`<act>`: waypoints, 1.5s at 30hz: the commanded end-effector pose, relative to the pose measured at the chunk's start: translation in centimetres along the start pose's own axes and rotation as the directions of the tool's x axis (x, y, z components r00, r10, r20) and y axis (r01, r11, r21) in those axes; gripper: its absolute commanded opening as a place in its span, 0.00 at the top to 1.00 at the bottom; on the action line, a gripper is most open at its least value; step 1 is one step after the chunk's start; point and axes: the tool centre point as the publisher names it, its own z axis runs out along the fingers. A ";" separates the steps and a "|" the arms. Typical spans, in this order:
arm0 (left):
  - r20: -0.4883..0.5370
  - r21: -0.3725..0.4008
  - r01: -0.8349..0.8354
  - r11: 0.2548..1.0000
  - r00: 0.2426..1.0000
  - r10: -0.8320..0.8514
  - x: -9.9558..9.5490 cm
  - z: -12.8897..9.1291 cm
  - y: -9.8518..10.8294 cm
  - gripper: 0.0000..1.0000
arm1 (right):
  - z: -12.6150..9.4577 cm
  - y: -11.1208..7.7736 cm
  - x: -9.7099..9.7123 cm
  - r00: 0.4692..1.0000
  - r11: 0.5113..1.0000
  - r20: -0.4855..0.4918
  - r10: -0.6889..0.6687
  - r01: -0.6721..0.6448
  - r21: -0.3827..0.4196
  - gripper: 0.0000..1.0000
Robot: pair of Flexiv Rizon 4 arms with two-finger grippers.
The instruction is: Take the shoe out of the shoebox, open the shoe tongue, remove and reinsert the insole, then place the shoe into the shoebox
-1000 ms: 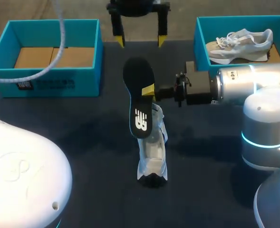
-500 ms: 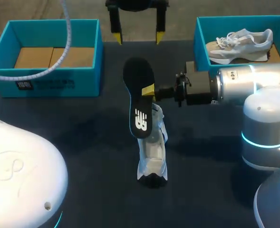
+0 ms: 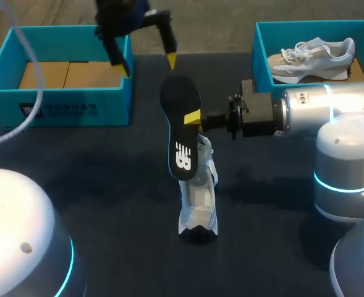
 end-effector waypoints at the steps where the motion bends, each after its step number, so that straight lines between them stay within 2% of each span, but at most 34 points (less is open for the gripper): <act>1: 0.806 -0.074 0.017 0.997 0.590 0.049 2.8 1.1 -0.5 0.00 | 0.2 0.0 0.1 1.000 1.000 0.003 0.001 -0.001 0.000 1.00; 3: 0.817 -0.073 -0.010 0.997 0.573 0.065 2.8 1.2 -0.5 0.00 | 0.2 0.0 0.1 1.000 1.000 0.003 0.001 -0.001 0.000 1.00; 4: 0.753 -0.112 -0.060 0.992 0.646 0.124 2.6 1.0 -0.5 0.00 | 0.2 0.0 0.1 1.000 1.000 0.003 0.001 -0.001 0.000 1.00; 17: 0.755 -0.112 -0.067 0.991 0.642 0.129 2.5 1.4 -0.6 0.00 | 0.2 0.0 0.1 1.000 1.000 0.003 0.001 -0.001 0.000 1.00; 21: 0.818 -0.115 -0.020 0.993 0.565 0.107 3.4 2.9 -0.9 0.00 | 0.2 0.0 0.1 1.000 1.000 0.003 0.001 -0.001 0.000 1.00; 23: 0.813 -0.145 -0.003 0.989 0.569 0.120 3.5 3.7 -1.3 0.00 | 0.2 0.0 0.1 1.000 1.000 0.003 0.001 -0.001 0.000 1.00; 26: 0.846 -0.155 0.021 0.988 0.520 0.122 3.8 4.6 -1.7 0.00 | 0.2 0.0 0.1 1.000 1.000 0.003 0.001 -0.001 0.000 1.00; 28: 0.872 -0.165 0.036 0.986 0.471 0.129 4.0 5.1 -1.8 0.00 | 0.2 0.0 0.1 1.000 1.000 0.003 0.001 -0.001 0.000 1.00; 36: 0.917 -0.229 0.104 0.968 0.356 0.179 4.2 6.3 -2.1 0.00 | 0.2 0.0 0.1 1.000 1.000 0.003 0.001 -0.001 0.000 1.00; 39: 0.947 -0.192 0.113 0.975 0.283 0.154 4.5 6.3 -1.6 0.00 | 0.2 0.0 0.1 1.000 1.000 0.003 0.001 -0.001 0.000 1.00; 40: 0.948 -0.172 0.103 0.980 0.289 0.136 4.6 6.1 -1.4 0.00 | 0.2 0.0 0.1 1.000 1.000 0.003 0.001 -0.001 0.000 1.00; 45: 0.948 -0.172 0.103 0.980 0.289 0.136 4.6 6.1 -1.4 0.00 | 0.2 0.0 0.1 1.000 1.000 0.003 0.001 -0.001 0.000 1.00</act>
